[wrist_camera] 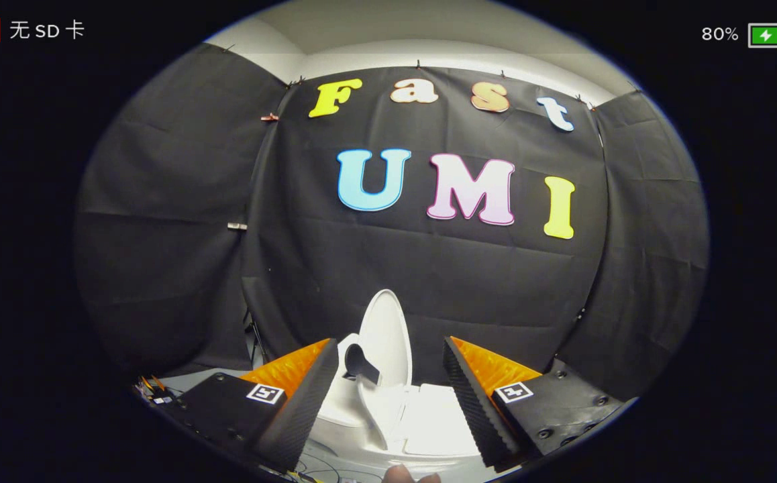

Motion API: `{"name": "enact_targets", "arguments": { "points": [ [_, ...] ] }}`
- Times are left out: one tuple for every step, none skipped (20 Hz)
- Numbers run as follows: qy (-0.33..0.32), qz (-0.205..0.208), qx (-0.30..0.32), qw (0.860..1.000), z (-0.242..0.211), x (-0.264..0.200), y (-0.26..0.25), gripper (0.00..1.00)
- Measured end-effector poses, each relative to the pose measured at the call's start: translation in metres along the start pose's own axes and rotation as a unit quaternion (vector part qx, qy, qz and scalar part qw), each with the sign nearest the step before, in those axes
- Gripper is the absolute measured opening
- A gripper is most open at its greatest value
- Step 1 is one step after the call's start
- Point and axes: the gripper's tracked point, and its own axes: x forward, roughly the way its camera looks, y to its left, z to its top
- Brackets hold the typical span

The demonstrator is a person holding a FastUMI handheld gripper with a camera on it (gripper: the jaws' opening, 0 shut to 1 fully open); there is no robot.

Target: Open the toilet lid.

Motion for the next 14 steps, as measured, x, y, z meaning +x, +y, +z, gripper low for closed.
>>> {"name": "enact_targets", "arguments": {
  "points": [
    [-0.004, 0.000, 0.006, 1.000, 0.005, -0.005, -0.006, 0.98],
    [-0.008, 0.000, 0.010, 1.000, 0.011, -0.010, -0.013, 0.98],
    [-0.014, -0.003, 0.010, 1.000, 0.018, -0.014, -0.021, 0.98],
    [-0.020, -0.008, 0.007, 1.000, 0.025, -0.017, -0.029, 0.98],
    [-0.027, -0.012, 0.003, 1.000, 0.032, -0.022, -0.037, 0.98],
    [-0.032, -0.015, -0.001, 0.999, 0.036, -0.025, -0.045, 0.98],
    [-0.036, -0.017, -0.003, 0.999, 0.039, -0.027, -0.053, 0.98],
    [-0.036, -0.017, -0.003, 0.999, 0.042, -0.030, -0.059, 0.98],
    [-0.038, -0.017, -0.001, 0.999, 0.045, -0.034, -0.065, 0.98],
    [-0.038, -0.016, 0.001, 0.999, 0.048, -0.038, -0.071, 0.98],
    [-0.037, -0.014, 0.001, 0.999, 0.049, -0.042, -0.077, 0.98],
    [-0.035, -0.012, 0.001, 0.999, 0.050, -0.046, -0.082, 0.98],
    [-0.035, -0.011, 0.003, 0.999, 0.052, -0.051, -0.089, 0.98],
    [-0.036, -0.014, 0.004, 0.999, 0.056, -0.056, -0.097, 0.98]
  ]
}}
